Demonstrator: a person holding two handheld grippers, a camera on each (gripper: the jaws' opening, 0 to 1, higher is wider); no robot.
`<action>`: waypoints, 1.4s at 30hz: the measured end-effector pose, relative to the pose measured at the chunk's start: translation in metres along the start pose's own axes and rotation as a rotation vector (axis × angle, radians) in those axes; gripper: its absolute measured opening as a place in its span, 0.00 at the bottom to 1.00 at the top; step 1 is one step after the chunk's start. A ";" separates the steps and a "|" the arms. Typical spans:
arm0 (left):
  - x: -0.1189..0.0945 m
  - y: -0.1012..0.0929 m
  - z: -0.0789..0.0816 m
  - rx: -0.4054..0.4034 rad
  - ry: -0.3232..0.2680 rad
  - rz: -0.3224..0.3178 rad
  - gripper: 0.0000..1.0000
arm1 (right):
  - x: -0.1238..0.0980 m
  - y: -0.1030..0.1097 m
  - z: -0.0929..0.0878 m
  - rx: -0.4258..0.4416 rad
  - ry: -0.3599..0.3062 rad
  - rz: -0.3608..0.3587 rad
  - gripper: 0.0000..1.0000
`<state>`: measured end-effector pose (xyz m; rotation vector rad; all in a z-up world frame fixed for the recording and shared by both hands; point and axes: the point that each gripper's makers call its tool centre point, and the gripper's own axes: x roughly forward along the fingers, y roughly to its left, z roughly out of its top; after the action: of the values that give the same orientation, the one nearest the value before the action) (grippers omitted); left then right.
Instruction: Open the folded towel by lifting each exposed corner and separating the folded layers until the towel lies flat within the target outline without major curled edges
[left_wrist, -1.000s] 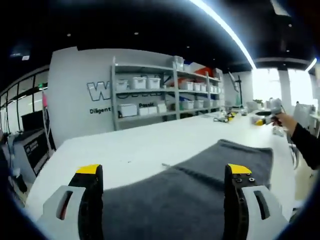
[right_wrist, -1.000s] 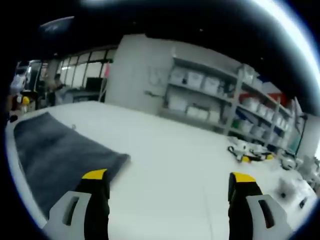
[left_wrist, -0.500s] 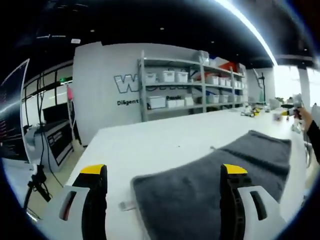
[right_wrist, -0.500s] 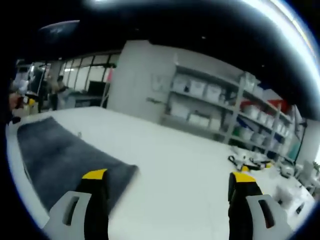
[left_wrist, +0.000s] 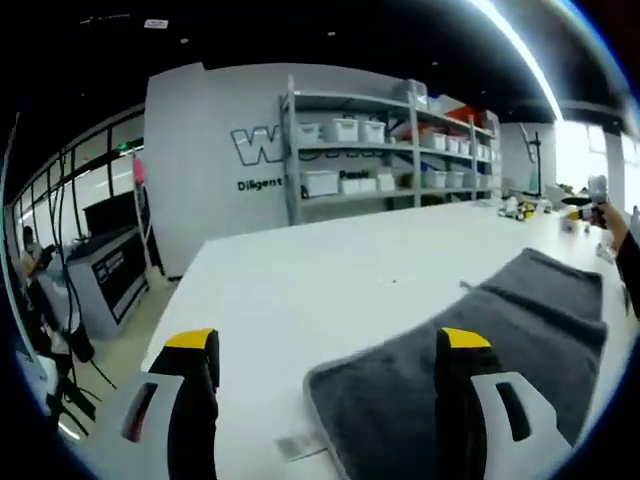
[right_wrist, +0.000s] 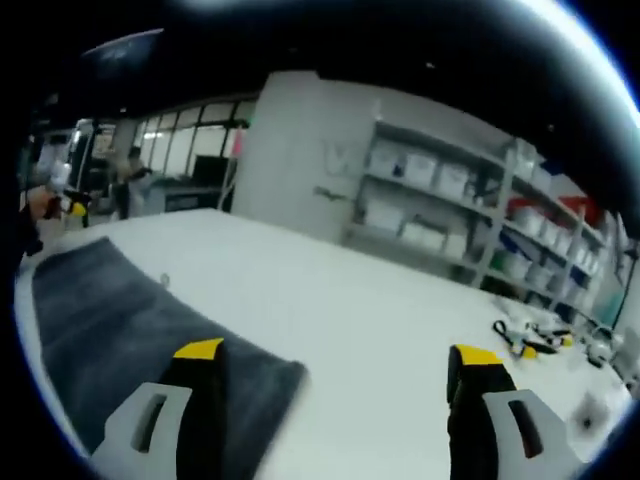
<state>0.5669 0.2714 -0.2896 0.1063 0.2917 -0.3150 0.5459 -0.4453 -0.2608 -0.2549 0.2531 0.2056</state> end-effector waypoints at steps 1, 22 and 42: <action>0.004 0.001 0.000 0.003 0.005 -0.005 0.88 | 0.006 0.000 -0.001 -0.004 0.008 0.001 0.90; 0.040 0.022 -0.016 -0.061 0.032 -0.064 0.86 | 0.062 0.007 -0.012 -0.027 0.079 0.036 0.86; 0.063 0.032 -0.041 0.004 0.220 -0.157 0.71 | 0.116 0.003 -0.026 0.036 0.151 0.085 0.71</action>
<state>0.6234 0.2900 -0.3459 0.1230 0.5193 -0.4605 0.6498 -0.4303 -0.3171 -0.2245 0.4174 0.2658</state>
